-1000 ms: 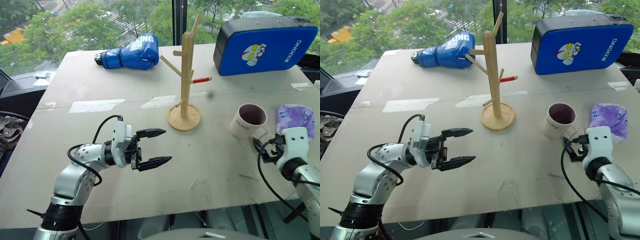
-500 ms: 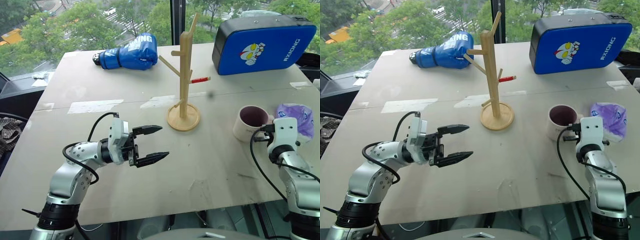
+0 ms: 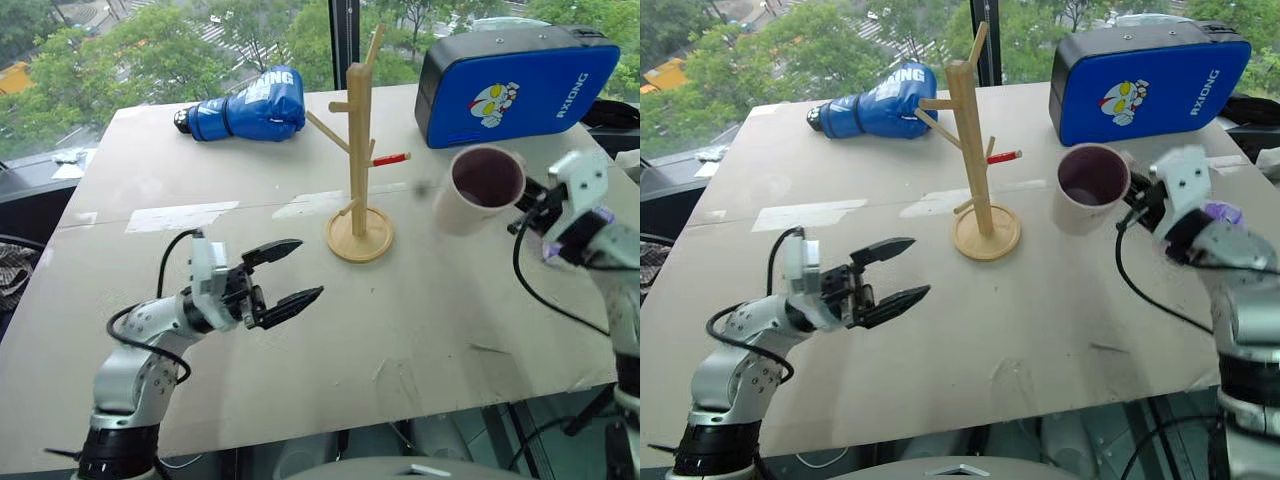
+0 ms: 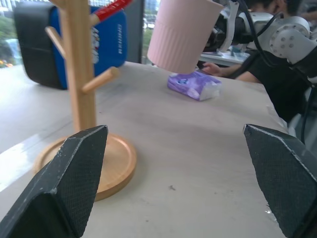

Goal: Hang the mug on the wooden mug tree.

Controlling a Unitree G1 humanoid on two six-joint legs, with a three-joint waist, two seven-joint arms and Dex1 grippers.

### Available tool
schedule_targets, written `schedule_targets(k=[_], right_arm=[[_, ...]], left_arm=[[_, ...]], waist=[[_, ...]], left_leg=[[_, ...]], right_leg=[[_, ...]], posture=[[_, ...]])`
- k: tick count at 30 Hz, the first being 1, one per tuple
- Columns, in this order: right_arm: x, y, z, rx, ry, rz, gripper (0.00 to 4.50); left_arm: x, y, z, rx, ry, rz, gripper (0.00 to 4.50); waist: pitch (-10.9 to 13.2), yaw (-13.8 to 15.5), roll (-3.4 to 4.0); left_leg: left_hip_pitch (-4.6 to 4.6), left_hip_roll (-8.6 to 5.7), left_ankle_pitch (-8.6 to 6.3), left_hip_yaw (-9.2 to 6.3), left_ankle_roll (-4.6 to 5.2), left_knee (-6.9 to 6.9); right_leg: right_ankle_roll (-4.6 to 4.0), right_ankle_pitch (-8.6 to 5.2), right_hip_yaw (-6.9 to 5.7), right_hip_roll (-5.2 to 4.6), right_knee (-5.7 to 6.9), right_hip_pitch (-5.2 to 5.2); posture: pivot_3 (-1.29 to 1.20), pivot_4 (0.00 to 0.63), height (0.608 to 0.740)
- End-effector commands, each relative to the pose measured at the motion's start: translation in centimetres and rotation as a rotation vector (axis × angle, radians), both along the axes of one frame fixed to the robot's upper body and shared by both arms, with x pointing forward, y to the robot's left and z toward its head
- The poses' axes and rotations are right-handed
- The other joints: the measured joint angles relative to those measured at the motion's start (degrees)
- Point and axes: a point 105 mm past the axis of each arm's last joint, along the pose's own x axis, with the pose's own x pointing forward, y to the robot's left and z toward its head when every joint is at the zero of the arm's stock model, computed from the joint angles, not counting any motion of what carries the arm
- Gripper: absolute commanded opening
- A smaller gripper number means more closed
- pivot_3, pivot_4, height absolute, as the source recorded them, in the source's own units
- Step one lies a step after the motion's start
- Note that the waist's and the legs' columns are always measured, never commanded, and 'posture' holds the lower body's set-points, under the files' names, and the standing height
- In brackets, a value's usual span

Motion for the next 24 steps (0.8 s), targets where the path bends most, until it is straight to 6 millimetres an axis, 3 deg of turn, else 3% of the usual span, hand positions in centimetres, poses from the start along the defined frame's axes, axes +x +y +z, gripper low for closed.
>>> schedule_targets(k=[1,5,9,15,21,23,24], right_arm=[[0.8,1.9,1.7,-0.074,0.005,0.159,0.02],[2.3,4.1,3.4,-0.121,0.011,0.256,0.02],[3.2,6.3,3.8,-0.168,0.036,0.349,0.02],[4.4,9.0,2.2,-0.274,0.089,0.449,0.02],[4.9,10.1,2.5,-0.29,0.083,0.477,0.02],[5.1,10.2,1.6,-0.343,0.106,0.481,0.02],[5.1,10.2,1.1,-0.346,0.127,0.488,0.28]], left_arm=[[-1.0,0.6,1.1,-0.037,-0.052,0.006,4.5],[-1.7,1.0,1.2,-0.083,-0.017,0.028,4.5],[-2.0,0.7,1.1,-0.079,-0.01,0.067,4.5],[-2.2,-0.7,1.9,-0.097,-0.017,0.09,4.5],[-2.4,-1.1,2.5,-0.103,-0.02,0.116,4.5],[-2.3,-1.0,2.3,-0.104,-0.016,0.12,4.5],[-2.2,-0.8,2.3,-0.107,-0.015,0.124,4.5]], waist=[[0.03,0.09,-0.04],[0.04,0.13,-0.06],[0.05,0.14,-0.07],[0.05,0.13,-0.07],[0.05,0.11,-0.06],[0.05,0.09,-0.06],[0.05,0.07,-0.06]], left_leg=[[-0.04,0.0,0.0,-0.05,0.0,0.02],[-0.09,-0.01,0.0,-0.02,0.0,-0.01],[-0.15,0.0,0.0,-0.06,0.0,-0.03],[-0.14,-0.01,0.0,-0.05,0.0,-0.02],[-0.34,-0.03,0.0,-0.04,-0.01,0.0],[-0.4,-0.02,0.0,-0.04,-0.01,-0.03],[-0.4,-0.02,0.0,-0.04,-0.02,-0.03]], right_leg=[[0.0,0.0,-0.07,-0.01,-0.03,0.0],[0.0,0.0,-0.02,-0.04,-0.03,-0.05],[-0.01,0.0,-0.05,-0.05,-0.06,-0.08],[-0.02,0.01,-0.03,-0.04,-0.02,-0.1],[-0.02,0.01,-0.02,-0.04,-0.02,-0.3],[-0.02,0.01,-0.02,-0.03,0.02,-0.4],[-0.02,0.01,-0.01,-0.02,0.02,-0.41]], posture=[[0.0,0.15,0.74],[0.0,0.15,0.74],[0.0,0.15,0.74],[0.0,0.15,0.74],[0.0,0.15,0.74],[0.0,0.15,0.74],[0.0,0.15,0.74]])
